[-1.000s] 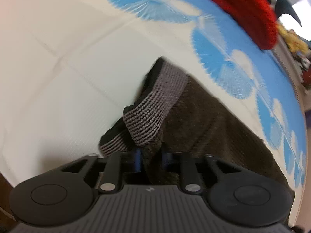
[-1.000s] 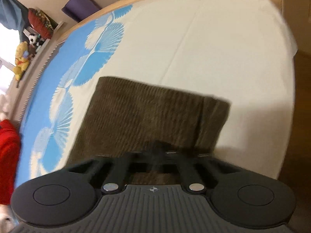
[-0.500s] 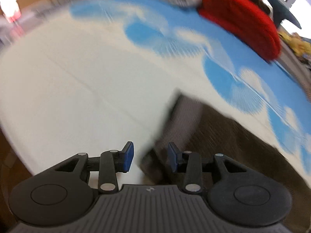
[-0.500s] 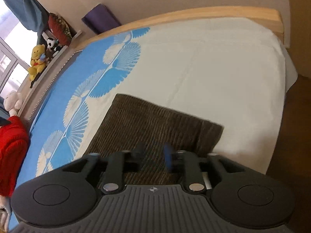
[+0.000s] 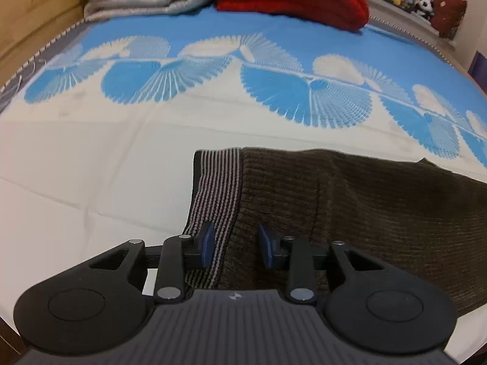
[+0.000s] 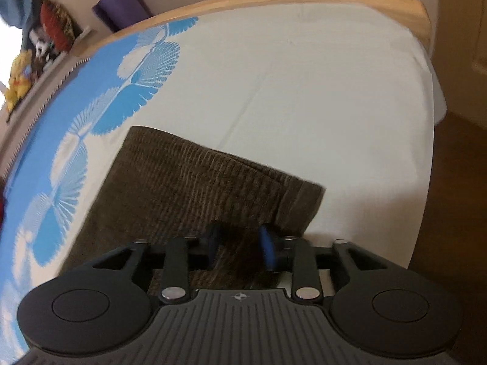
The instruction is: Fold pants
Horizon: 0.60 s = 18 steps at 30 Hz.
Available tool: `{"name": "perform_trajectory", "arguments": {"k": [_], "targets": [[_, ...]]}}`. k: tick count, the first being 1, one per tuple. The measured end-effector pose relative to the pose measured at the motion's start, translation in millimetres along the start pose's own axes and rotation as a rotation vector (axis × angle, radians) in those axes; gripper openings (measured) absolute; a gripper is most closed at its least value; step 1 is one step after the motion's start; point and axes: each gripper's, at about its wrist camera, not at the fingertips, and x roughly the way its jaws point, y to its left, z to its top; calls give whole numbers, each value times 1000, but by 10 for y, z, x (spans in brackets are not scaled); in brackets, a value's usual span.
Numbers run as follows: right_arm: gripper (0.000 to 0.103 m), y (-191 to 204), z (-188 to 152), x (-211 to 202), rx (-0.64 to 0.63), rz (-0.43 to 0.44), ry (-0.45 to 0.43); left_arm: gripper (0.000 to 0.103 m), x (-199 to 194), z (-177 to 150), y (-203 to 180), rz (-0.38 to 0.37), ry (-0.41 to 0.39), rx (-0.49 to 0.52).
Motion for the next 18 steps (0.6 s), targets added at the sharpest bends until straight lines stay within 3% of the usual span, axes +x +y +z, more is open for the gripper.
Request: {"name": "perform_trajectory", "arguments": {"k": [2, 5, 7, 11, 15, 16, 18], "targets": [[4, 22, 8, -109, -9, 21, -52, 30, -32, 16, 69, -13, -7, -39], [3, 161, 33, -518, -73, 123, -228, 28, -128, 32, 105, -35, -57, -61], [3, 153, 21, -635, -85, 122, -273, 28, -178, 22, 109, -33, -79, -49], [3, -49, 19, -284, -6, -60, -101, 28, -230, 44, 83, -55, -107, -51], [4, 45, 9, -230, -71, -100, -99, 28, -247, 57, 35, -99, -132, -35], [5, 86, -7, -264, -94, -121, -120, 28, -195, 44, 22, -83, -103, -17], [9, 157, -45, -377, -130, -158, -180, 21, 138, -46, 39, 22, 93, 6]]}}
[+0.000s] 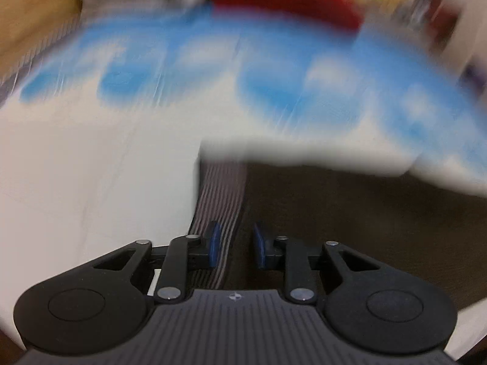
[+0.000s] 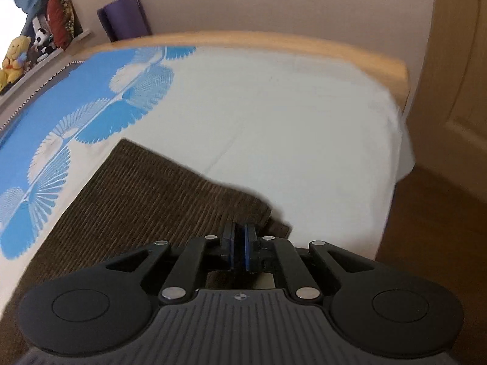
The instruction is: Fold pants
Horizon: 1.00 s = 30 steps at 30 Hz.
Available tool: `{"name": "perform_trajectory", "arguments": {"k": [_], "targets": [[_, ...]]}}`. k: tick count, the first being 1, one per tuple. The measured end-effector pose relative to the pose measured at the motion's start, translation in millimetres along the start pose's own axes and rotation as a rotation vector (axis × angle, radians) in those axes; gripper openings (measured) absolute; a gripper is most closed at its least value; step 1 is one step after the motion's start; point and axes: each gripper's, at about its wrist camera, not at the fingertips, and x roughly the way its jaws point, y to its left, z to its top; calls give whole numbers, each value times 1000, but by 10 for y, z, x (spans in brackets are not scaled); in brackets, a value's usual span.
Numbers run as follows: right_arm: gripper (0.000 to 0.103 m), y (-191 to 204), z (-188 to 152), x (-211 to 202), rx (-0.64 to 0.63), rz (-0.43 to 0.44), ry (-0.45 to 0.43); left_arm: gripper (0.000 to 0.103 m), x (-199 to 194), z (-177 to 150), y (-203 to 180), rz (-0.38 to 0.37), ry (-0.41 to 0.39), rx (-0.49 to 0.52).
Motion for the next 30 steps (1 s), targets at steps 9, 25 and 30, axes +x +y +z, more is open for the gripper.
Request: {"name": "perform_trajectory", "arguments": {"k": [9, 25, 30], "targets": [[37, 198, 27, -327, -112, 199, -102, 22, -264, 60, -192, -20, -169, 31], [40, -306, 52, 145, 81, 122, 112, 19, 189, 496, -494, 16, -85, 42], [54, -776, 32, 256, 361, 148, 138, 19, -66, 425, -675, -40, -181, 100]]}}
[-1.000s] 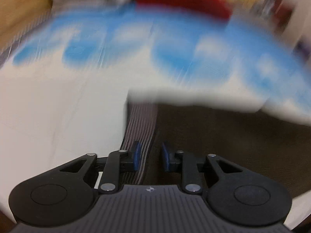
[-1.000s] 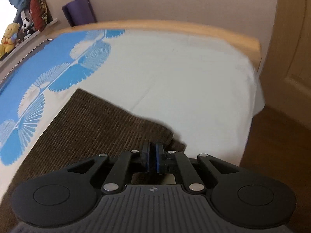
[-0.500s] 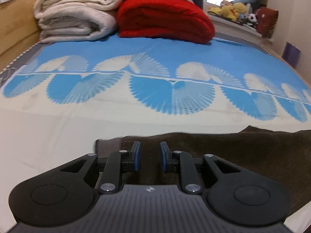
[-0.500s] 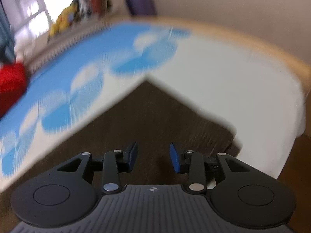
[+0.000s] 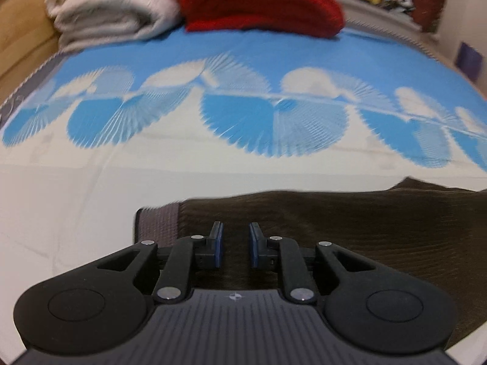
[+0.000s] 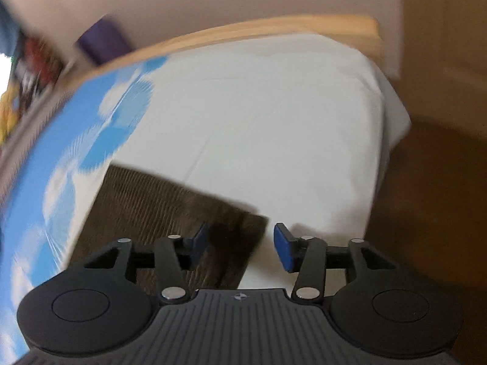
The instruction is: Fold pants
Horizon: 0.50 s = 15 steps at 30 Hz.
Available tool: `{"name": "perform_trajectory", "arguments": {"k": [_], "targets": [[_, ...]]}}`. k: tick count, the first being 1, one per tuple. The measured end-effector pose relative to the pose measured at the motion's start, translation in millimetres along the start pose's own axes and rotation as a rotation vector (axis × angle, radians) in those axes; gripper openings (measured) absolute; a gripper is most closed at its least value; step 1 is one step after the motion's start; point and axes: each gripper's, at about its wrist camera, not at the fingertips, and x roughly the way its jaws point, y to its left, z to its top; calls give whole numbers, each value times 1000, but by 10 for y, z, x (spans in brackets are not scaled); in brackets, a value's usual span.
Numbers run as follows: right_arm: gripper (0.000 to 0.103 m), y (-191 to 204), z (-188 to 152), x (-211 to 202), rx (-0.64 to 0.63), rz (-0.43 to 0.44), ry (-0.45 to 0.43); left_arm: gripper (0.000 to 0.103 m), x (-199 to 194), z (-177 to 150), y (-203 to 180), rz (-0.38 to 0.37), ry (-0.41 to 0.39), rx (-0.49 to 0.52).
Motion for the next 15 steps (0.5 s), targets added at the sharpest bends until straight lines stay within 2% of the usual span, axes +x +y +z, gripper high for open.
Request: {"name": "perform_trajectory", "arguments": {"k": [2, 5, 10, 13, 15], "targets": [[57, -64, -11, 77, 61, 35, 42, 19, -137, -25, -95, -45, -7, -12], [57, -56, -65, 147, 75, 78, 64, 19, -391, -160, -328, -159, 2, -31], [57, 80, -125, 222, 27, 53, 77, 19, -554, -645, -981, -253, 51, 47], [55, 150, -154, 225, -8, 31, 56, 21, -491, -874, -1295, -249, 52, 109], [38, 184, -166, 255, -18, 6, 45, 27, -354, -987, -1402, -192, 64, 178]]}}
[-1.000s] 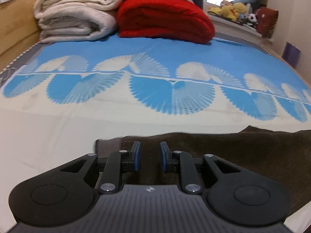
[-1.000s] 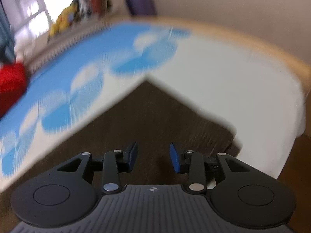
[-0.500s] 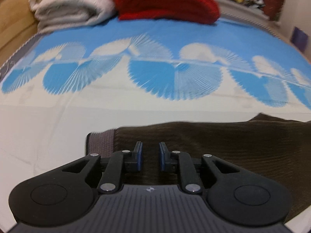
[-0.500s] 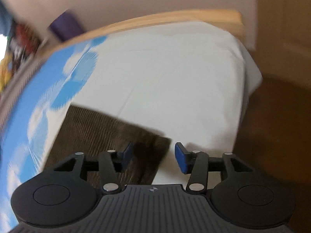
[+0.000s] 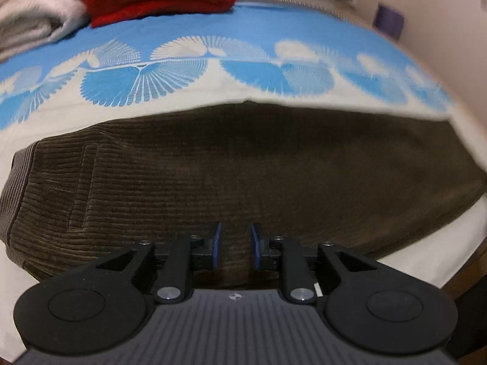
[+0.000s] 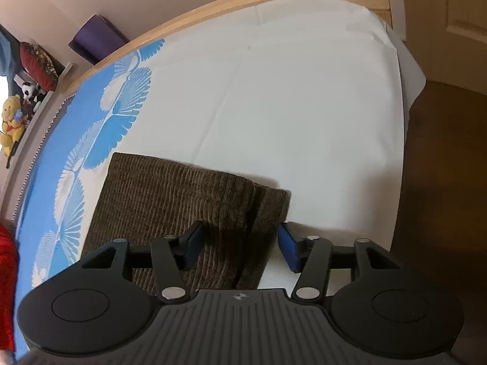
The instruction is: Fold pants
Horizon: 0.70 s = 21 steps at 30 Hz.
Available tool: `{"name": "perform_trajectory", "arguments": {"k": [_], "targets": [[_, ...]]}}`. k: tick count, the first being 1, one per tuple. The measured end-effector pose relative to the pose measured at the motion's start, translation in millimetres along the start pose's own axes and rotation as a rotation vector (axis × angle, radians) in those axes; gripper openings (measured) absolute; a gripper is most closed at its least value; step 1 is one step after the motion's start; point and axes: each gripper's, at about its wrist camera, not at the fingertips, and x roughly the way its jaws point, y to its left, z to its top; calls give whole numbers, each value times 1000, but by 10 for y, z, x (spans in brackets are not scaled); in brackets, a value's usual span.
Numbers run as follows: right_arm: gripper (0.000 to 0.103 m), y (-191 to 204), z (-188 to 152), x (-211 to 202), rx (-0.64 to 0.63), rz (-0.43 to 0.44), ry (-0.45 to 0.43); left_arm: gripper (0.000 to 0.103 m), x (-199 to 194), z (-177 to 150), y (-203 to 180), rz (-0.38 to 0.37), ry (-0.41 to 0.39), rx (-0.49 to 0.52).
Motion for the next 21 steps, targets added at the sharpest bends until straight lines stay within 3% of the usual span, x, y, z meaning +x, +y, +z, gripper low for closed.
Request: {"name": "perform_trajectory", "arguments": {"k": [1, 2, 4, 7, 11, 13, 18, 21], "targets": [[27, 8, -11, 2, -3, -11, -3, 27, 108, -33, 12, 32, 49, 19], [21, -10, -9, -17, 3, -6, -7, 28, 238, -96, 74, 48, 132, 11], [19, 1, 6, -52, 7, 11, -32, 28, 207, -117, 201, 8, 125, -41], [19, 11, 8, -81, -5, 15, -40, 31, 129, -100, 267, 7, 93, -89], [36, 9, 2, -41, -31, 0, -4, 32, 201, -129, 209, 52, 114, -51], [37, 10, -4, -21, -34, 13, 9, 32, 210, -123, 174, 64, 113, -33], [38, 47, -20, 13, -67, 24, 19, 32, 207, -148, 186, 64, 116, -35], [24, 49, -20, 12, -74, 20, 9, 32, 222, -136, 194, 65, 115, -30]]}}
